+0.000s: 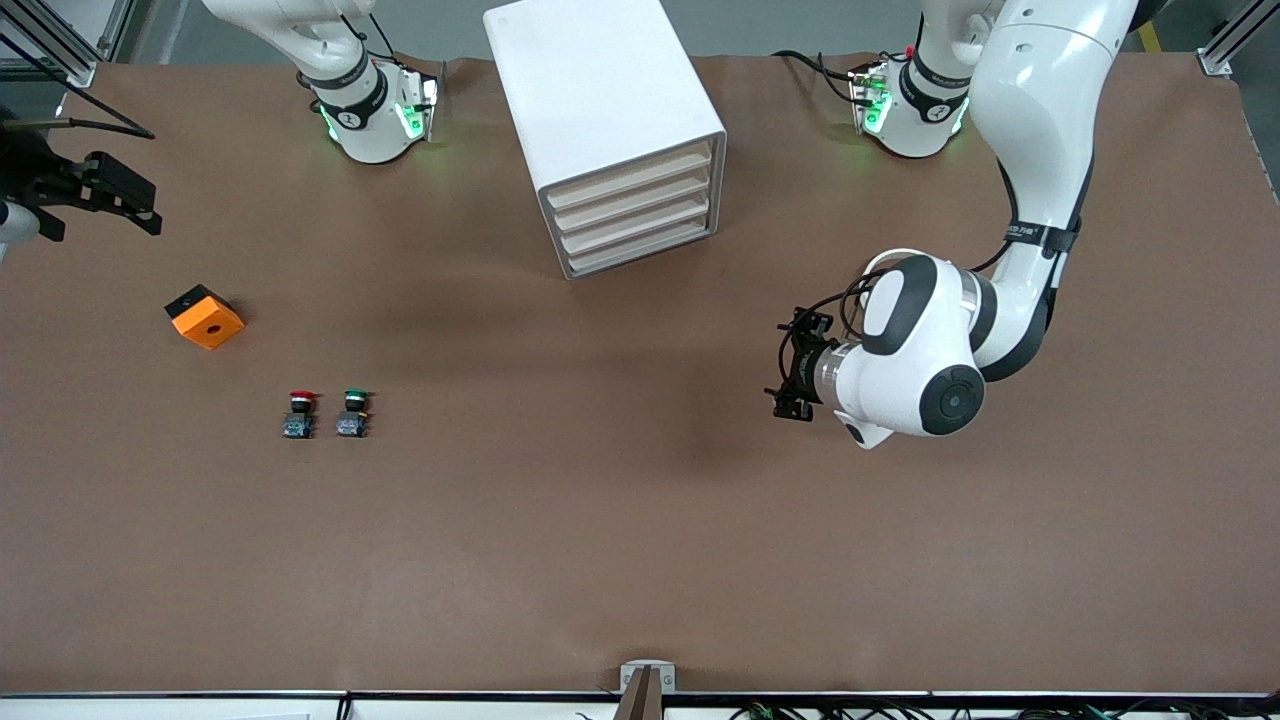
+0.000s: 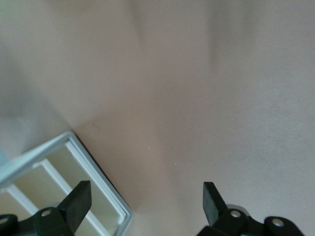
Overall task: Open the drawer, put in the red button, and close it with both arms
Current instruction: 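Move the left gripper toward the white drawer cabinet's handle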
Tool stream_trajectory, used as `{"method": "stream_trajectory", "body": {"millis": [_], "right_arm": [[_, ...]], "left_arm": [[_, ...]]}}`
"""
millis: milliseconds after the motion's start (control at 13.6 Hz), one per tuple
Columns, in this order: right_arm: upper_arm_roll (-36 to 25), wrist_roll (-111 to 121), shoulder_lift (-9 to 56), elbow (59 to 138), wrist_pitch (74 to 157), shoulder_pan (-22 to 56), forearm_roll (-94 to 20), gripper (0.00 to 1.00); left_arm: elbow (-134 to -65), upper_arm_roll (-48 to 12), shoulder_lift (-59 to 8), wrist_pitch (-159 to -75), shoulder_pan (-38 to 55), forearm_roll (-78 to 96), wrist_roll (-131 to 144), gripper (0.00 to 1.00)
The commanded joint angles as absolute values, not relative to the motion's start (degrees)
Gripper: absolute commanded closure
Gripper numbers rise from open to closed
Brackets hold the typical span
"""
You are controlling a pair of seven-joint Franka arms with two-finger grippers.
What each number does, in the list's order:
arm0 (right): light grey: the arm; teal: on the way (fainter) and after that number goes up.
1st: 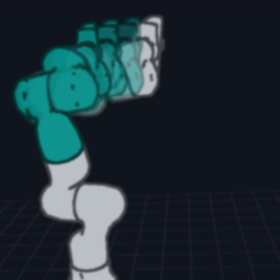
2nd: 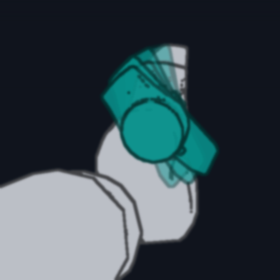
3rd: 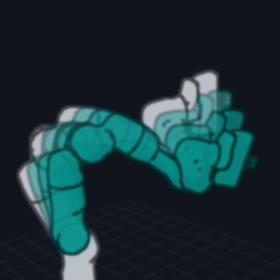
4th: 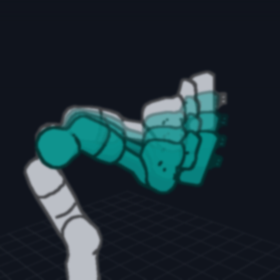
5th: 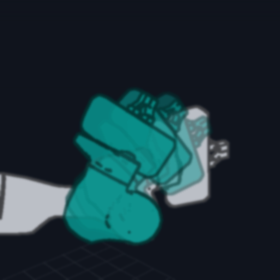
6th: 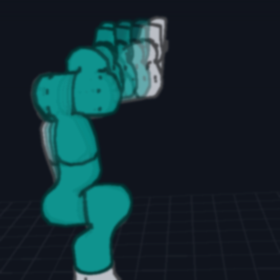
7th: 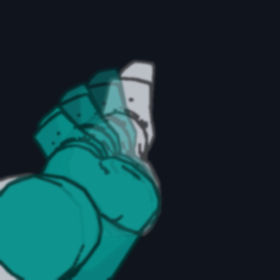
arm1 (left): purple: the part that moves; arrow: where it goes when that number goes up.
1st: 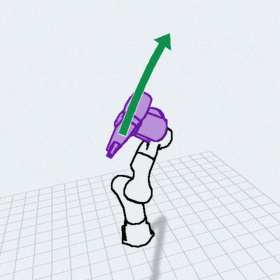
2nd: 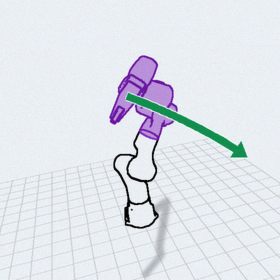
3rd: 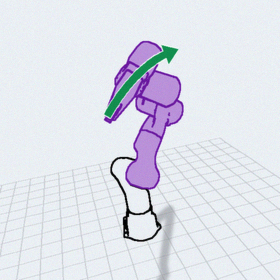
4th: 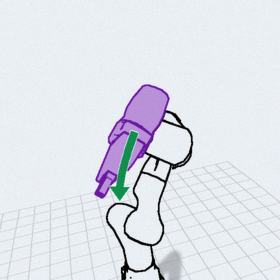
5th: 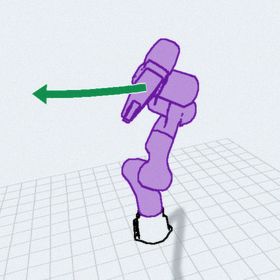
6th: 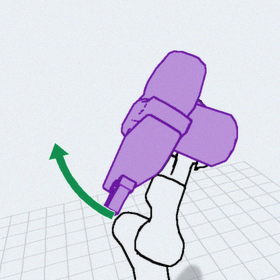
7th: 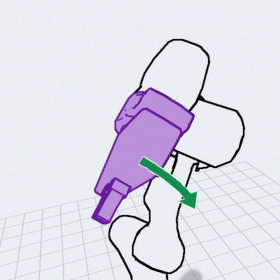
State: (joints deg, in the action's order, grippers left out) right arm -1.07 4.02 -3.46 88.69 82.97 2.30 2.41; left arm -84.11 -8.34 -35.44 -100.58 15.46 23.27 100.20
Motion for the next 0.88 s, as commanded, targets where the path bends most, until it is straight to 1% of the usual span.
{"method": "stream_trajectory", "body": {"millis": [0,220,514,661,807], "right_arm": [[-1.05,4.57,-2.81,87.36,82.71,2.64,3.43,0.0],[-1.05,4.48,-2.81,87.36,82.71,2.64,3.87,0.0],[-1.05,4.48,-2.81,87.36,82.71,2.64,3.96,0.0],[-1.05,4.48,-2.81,87.36,82.79,2.64,3.96,0.0],[-1.05,4.48,-2.72,87.36,82.79,2.64,4.04,0.0]], "left_arm": [[-82.88,-8.26,-37.09,-99.76,15.82,25.31,107.81,0.0],[-82.0,-8.35,-37.09,-99.67,17.49,26.18,115.11,0.0],[-82.09,-8.35,-37.0,-99.32,18.72,29.08,118.12,0.0],[-82.0,-8.26,-37.09,-95.64,18.72,30.85,119.18,0.0],[-82.0,-8.35,-37.09,-94.4,18.81,31.02,119.09,0.0]]}}
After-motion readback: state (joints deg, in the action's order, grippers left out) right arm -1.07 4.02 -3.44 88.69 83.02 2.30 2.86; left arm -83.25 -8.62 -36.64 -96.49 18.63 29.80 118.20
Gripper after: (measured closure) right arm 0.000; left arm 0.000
